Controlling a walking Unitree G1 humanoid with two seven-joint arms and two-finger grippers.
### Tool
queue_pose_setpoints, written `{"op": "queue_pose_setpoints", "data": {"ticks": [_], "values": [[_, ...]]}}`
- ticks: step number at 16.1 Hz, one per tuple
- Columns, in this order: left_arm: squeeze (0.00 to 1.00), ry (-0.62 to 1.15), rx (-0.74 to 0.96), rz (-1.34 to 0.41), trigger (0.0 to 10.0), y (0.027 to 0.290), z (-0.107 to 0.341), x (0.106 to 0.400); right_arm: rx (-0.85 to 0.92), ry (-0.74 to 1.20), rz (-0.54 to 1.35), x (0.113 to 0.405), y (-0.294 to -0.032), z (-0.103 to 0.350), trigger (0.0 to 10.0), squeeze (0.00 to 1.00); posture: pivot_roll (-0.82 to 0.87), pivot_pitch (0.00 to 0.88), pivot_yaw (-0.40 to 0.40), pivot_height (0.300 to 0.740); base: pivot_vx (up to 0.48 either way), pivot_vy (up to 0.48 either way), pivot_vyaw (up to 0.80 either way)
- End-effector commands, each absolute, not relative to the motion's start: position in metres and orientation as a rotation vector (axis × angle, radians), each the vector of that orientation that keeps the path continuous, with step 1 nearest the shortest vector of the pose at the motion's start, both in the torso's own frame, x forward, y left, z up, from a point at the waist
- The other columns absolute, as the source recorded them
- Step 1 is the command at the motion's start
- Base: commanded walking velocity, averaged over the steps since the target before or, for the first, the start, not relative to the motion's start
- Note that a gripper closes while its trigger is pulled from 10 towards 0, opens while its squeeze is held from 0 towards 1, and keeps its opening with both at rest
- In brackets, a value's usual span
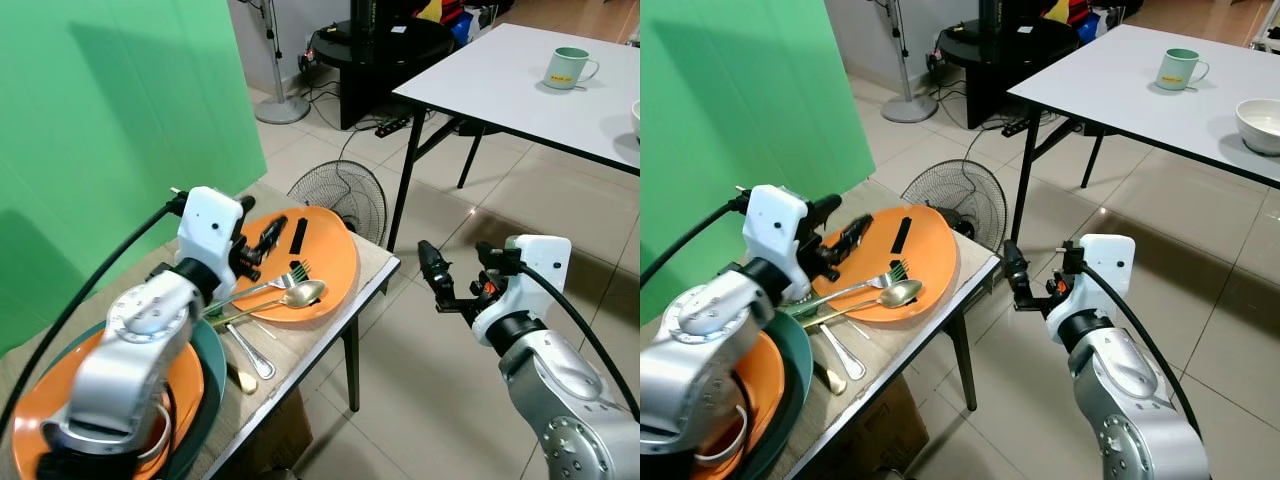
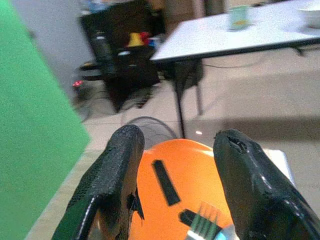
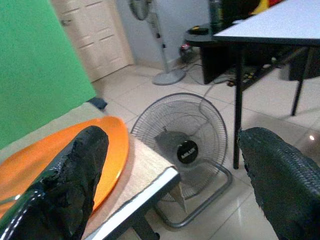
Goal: Setting the table
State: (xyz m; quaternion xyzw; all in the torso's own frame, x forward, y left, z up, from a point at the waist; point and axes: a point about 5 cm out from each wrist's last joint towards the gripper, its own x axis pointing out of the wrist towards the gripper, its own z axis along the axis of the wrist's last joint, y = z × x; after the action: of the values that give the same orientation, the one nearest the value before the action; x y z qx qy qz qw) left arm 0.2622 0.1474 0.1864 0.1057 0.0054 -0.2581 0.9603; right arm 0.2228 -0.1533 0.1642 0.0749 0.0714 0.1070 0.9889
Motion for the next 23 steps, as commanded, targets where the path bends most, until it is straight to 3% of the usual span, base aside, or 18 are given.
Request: {"op": "queue_pose_setpoints", "data": {"ticks": [1,6,7,8,10,12,18,19,20,21,22,23], "values": [[0.00,0.037,0.253,-0.630,10.0,0.151,0.183,0.260,0.125,0.157,0.310,0.220,-0.146,0.164,10.0,0.00,0.05,0.000,0.082,0.740,0.000,0.000,0.00],[0.00,0.173,0.451,-0.975,10.0,0.166,0.172,0.282,-0.002,0.192,0.512,0.213,-0.148,0.163,10.0,0.00,0.02,0.000,0.115,0.740,0.000,0.000,0.00],[0.09,0.229,0.485,-1.032,10.0,0.172,0.168,0.293,-0.044,0.207,0.574,0.209,-0.151,0.164,10.0,0.00,0.02,0.000,0.114,0.740,0.000,0.000,0.00],[0.12,0.255,0.508,-1.051,10.0,0.176,0.164,0.299,-0.063,0.218,0.612,0.207,-0.152,0.164,10.0,0.00,0.02,0.000,0.109,0.740,0.000,0.000,0.00],[0.00,0.296,0.542,-1.072,10.0,0.182,0.156,0.316,-0.108,0.247,0.714,0.203,-0.152,0.165,10.0,0.00,0.02,0.000,0.101,0.740,0.000,0.000,0.00],[0.00,0.384,0.542,-1.143,10.0,0.186,0.146,0.324,-0.166,0.284,0.789,0.200,-0.152,0.164,10.0,0.00,0.00,0.000,0.105,0.740,0.000,0.000,0.00],[0.00,0.528,0.515,-1.117,10.0,0.194,0.117,0.336,-0.182,0.322,0.871,0.193,-0.148,0.166,10.0,0.00,-0.02,0.000,0.104,0.740,0.000,0.000,0.00],[0.00,0.540,0.520,-1.113,8.4,0.194,0.114,0.337,-0.185,0.329,0.887,0.191,-0.148,0.166,10.0,0.00,-0.02,0.000,0.107,0.740,0.000,0.000,0.00],[0.00,0.553,0.518,-1.123,7.6,0.195,0.111,0.337,-0.184,0.336,0.902,0.189,-0.147,0.166,10.0,0.00,-0.02,0.000,0.107,0.740,0.000,0.000,0.00],[0.00,0.569,0.520,-1.132,5.1,0.195,0.109,0.337,-0.184,0.340,0.907,0.188,-0.147,0.166,10.0,0.00,-0.02,0.000,0.106,0.740,0.000,0.000,0.00],[0.00,0.581,0.547,-1.127,4.4,0.197,0.107,0.337,-0.186,0.343,0.909,0.187,-0.148,0.166,10.0,0.00,-0.02,0.000,0.105,0.740,0.000,0.000,0.00],[0.00,0.597,0.567,-1.111,0.0,0.198,0.105,0.338,-0.187,0.347,0.916,0.186,-0.148,0.167,10.0,0.00,-0.03,0.000,0.105,0.740,0.000,0.000,0.00]]}}
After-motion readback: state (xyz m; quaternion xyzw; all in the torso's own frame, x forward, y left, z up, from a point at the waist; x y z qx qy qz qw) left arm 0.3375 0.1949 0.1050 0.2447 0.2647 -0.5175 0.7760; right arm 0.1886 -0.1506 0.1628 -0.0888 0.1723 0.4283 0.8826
